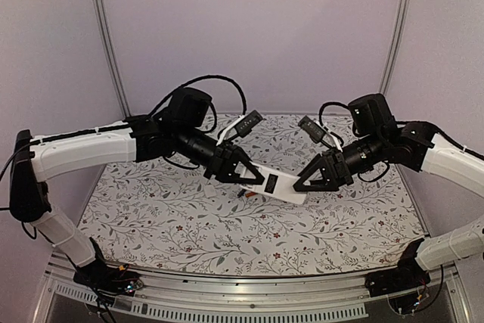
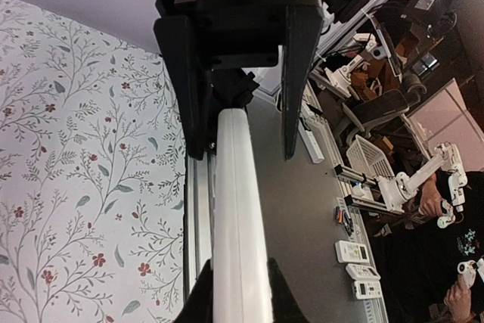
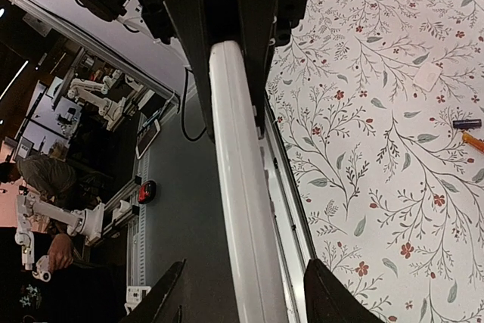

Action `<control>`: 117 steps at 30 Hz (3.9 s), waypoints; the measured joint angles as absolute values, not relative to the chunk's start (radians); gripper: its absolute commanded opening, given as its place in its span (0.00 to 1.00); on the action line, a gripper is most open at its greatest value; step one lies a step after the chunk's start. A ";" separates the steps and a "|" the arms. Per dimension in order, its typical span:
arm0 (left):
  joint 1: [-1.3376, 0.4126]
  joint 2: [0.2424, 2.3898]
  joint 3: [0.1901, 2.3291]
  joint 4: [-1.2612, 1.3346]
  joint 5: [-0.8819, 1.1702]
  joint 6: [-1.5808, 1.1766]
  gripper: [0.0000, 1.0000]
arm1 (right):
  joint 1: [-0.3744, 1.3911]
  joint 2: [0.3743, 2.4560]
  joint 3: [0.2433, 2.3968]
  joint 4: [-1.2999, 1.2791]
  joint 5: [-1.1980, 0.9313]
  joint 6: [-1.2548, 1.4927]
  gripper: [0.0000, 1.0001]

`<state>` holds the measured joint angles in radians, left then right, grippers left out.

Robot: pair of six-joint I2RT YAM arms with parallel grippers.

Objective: Load the batteries into the remote control
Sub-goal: Pass from the left arm to the right, then pick up the battery from the center of the board.

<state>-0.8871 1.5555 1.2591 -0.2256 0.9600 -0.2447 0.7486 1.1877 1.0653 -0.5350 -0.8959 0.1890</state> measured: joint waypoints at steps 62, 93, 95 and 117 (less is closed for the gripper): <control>-0.919 2.198 1.806 -0.794 0.023 0.009 0.25 | 0.399 1.092 0.828 -0.584 -0.638 0.260 0.00; -0.925 2.409 2.008 -0.933 -0.062 0.072 0.16 | 0.371 1.084 0.824 -0.583 -0.691 0.270 0.00; -0.926 2.410 2.012 -0.942 -0.063 0.075 0.13 | 0.370 1.084 0.824 -0.583 -0.691 0.270 0.00; -0.996 2.157 1.810 -0.879 0.075 -0.162 0.00 | 0.363 1.095 0.820 -0.563 -0.735 0.274 0.00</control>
<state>-0.9962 2.1567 1.8099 -0.8791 0.0746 -0.1623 0.3630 1.0950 0.8204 -0.5632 -0.7349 0.2745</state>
